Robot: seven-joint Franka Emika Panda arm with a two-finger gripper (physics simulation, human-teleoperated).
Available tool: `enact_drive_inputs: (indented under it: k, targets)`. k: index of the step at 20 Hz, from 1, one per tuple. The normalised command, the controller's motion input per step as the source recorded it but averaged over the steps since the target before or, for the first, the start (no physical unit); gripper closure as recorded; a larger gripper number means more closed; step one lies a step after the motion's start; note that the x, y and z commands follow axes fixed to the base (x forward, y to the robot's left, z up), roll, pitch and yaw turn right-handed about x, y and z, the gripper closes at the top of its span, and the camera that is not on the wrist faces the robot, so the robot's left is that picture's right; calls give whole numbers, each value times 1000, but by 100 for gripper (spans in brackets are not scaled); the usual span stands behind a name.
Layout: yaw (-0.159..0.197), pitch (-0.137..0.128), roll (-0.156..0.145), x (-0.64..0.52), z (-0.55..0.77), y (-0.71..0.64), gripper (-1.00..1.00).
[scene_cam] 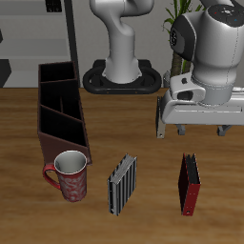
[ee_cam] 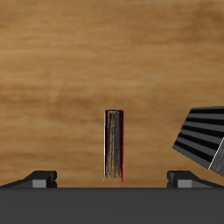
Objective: Place the red book into the right desk caddy's right compartment
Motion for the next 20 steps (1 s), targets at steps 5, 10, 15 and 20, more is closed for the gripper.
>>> enact_drive_inputs:
  k: [5,10,15,20]
  targets:
    - [-12,25,5,-2,-267,-61,-100]
    - [-20,31,-25,69,-343,-124,-100]
    - [-16,28,0,7,-269,8,-100]
    - [-3,38,-3,10,-438,24,-100]
